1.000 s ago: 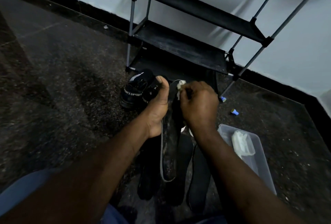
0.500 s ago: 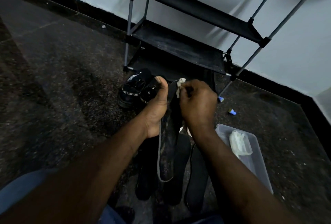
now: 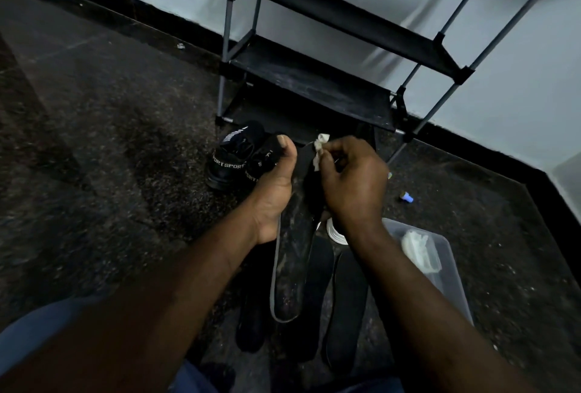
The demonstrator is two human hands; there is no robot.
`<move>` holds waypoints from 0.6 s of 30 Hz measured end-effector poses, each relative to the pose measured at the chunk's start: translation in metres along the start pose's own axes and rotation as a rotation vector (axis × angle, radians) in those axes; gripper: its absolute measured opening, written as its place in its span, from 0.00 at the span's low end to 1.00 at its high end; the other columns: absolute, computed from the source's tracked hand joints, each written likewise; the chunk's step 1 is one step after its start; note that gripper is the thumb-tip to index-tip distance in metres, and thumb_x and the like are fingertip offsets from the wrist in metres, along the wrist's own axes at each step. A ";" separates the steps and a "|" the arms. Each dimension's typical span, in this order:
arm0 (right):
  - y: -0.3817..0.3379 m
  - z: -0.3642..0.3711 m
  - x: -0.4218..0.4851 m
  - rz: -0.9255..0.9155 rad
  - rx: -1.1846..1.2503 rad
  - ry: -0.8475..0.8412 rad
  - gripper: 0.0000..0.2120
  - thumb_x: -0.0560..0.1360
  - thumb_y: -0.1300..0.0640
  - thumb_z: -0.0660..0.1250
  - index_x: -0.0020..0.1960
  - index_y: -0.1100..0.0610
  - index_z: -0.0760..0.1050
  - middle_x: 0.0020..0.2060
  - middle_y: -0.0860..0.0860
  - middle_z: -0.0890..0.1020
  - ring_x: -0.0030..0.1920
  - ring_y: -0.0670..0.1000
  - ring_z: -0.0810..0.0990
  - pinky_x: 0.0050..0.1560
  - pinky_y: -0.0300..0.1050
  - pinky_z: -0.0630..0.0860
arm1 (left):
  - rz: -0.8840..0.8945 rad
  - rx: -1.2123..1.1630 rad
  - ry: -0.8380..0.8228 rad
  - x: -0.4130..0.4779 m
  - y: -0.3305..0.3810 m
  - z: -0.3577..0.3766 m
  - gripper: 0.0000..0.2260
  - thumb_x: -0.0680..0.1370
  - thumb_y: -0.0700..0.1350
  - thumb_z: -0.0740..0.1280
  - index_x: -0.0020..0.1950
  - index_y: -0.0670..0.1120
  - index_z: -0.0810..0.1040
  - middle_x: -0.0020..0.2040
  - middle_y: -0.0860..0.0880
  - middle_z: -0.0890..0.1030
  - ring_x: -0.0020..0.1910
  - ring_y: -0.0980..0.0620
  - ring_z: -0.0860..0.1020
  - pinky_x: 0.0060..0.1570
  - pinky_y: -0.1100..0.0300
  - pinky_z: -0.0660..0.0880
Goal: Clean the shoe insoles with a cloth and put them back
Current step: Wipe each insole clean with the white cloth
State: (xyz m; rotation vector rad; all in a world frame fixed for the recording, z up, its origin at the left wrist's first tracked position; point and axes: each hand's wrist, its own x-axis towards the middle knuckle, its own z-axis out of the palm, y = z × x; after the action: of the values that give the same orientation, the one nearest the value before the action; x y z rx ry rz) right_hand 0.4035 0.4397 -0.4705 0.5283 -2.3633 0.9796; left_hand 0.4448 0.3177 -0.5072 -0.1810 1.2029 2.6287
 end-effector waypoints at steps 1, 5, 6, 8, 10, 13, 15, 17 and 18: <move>0.001 -0.002 -0.002 -0.013 0.004 -0.018 0.02 0.74 0.58 0.71 0.46 0.53 0.82 0.41 0.48 0.82 0.40 0.48 0.81 0.44 0.53 0.79 | -0.003 -0.009 -0.004 0.001 0.001 -0.001 0.45 0.72 0.80 0.54 0.73 0.47 0.76 0.70 0.38 0.78 0.68 0.37 0.78 0.59 0.44 0.78; 0.008 -0.007 -0.013 -0.024 0.010 -0.051 0.02 0.74 0.59 0.73 0.46 0.53 0.83 0.41 0.47 0.83 0.41 0.47 0.80 0.44 0.52 0.79 | 0.008 -0.017 0.012 0.000 0.004 -0.003 0.44 0.73 0.79 0.58 0.73 0.45 0.76 0.71 0.39 0.77 0.70 0.39 0.77 0.71 0.41 0.72; 0.009 -0.007 -0.016 -0.017 0.007 -0.056 0.03 0.74 0.60 0.73 0.45 0.53 0.83 0.42 0.47 0.83 0.41 0.47 0.80 0.45 0.52 0.79 | 0.000 -0.024 0.016 0.001 0.004 -0.005 0.43 0.75 0.78 0.57 0.73 0.45 0.77 0.70 0.39 0.78 0.69 0.40 0.78 0.70 0.43 0.73; 0.012 -0.007 -0.024 0.010 0.018 -0.074 0.04 0.74 0.61 0.73 0.46 0.52 0.83 0.43 0.47 0.84 0.42 0.47 0.81 0.46 0.52 0.80 | -0.013 -0.030 0.032 0.001 0.003 -0.007 0.41 0.77 0.76 0.55 0.73 0.43 0.77 0.69 0.39 0.79 0.69 0.40 0.78 0.70 0.43 0.73; 0.015 -0.007 -0.029 0.010 0.023 -0.079 0.03 0.75 0.59 0.73 0.47 0.52 0.84 0.44 0.47 0.84 0.44 0.48 0.82 0.47 0.52 0.80 | -0.020 -0.040 0.069 -0.001 0.002 -0.007 0.41 0.78 0.75 0.54 0.72 0.43 0.77 0.70 0.39 0.79 0.69 0.40 0.78 0.70 0.43 0.72; 0.018 -0.008 -0.032 -0.033 -0.024 -0.095 0.06 0.74 0.56 0.74 0.51 0.52 0.85 0.47 0.47 0.85 0.47 0.51 0.82 0.52 0.46 0.78 | -0.027 -0.043 0.102 -0.001 0.003 -0.003 0.39 0.80 0.73 0.50 0.67 0.43 0.82 0.64 0.40 0.83 0.61 0.43 0.82 0.59 0.49 0.79; 0.017 -0.009 -0.033 -0.071 -0.084 -0.108 0.08 0.74 0.58 0.76 0.52 0.53 0.86 0.49 0.48 0.86 0.49 0.51 0.81 0.52 0.39 0.72 | -0.037 -0.037 0.101 -0.002 0.005 -0.002 0.39 0.81 0.72 0.48 0.63 0.43 0.83 0.61 0.41 0.84 0.57 0.45 0.84 0.53 0.52 0.81; 0.017 -0.008 -0.031 -0.089 -0.120 -0.097 0.08 0.73 0.60 0.75 0.52 0.52 0.86 0.49 0.49 0.86 0.49 0.53 0.81 0.52 0.41 0.73 | -0.041 -0.029 0.111 -0.004 0.005 0.001 0.38 0.81 0.72 0.49 0.67 0.43 0.81 0.63 0.40 0.83 0.60 0.43 0.83 0.56 0.50 0.80; 0.017 -0.008 -0.028 -0.088 -0.118 -0.085 0.10 0.73 0.61 0.74 0.53 0.52 0.86 0.48 0.49 0.86 0.49 0.54 0.82 0.53 0.44 0.75 | -0.042 -0.036 0.119 -0.004 0.004 0.001 0.38 0.81 0.72 0.50 0.68 0.43 0.80 0.64 0.40 0.82 0.61 0.42 0.82 0.58 0.49 0.79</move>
State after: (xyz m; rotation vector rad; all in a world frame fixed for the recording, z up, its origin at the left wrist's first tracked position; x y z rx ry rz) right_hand 0.4198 0.4612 -0.4914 0.6340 -2.4328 0.7870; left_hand 0.4472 0.3156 -0.5030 -0.3706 1.1756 2.6368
